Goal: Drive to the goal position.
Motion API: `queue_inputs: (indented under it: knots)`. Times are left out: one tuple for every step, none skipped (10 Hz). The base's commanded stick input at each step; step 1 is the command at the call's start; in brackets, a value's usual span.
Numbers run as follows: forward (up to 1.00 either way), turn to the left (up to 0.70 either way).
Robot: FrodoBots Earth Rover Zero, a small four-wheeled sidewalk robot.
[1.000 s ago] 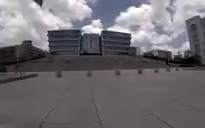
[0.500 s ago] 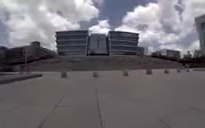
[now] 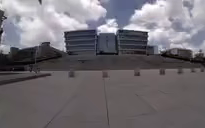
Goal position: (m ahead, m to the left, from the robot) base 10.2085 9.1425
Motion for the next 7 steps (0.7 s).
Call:
queue_inputs:
  knots:
    - [0.7,0.04]
    - [0.7,0.0]
    - [0.7,0.0]
    - [0.7,0.0]
    - [0.7,0.0]
    - [0.7,0.0]
    - [0.7,0.0]
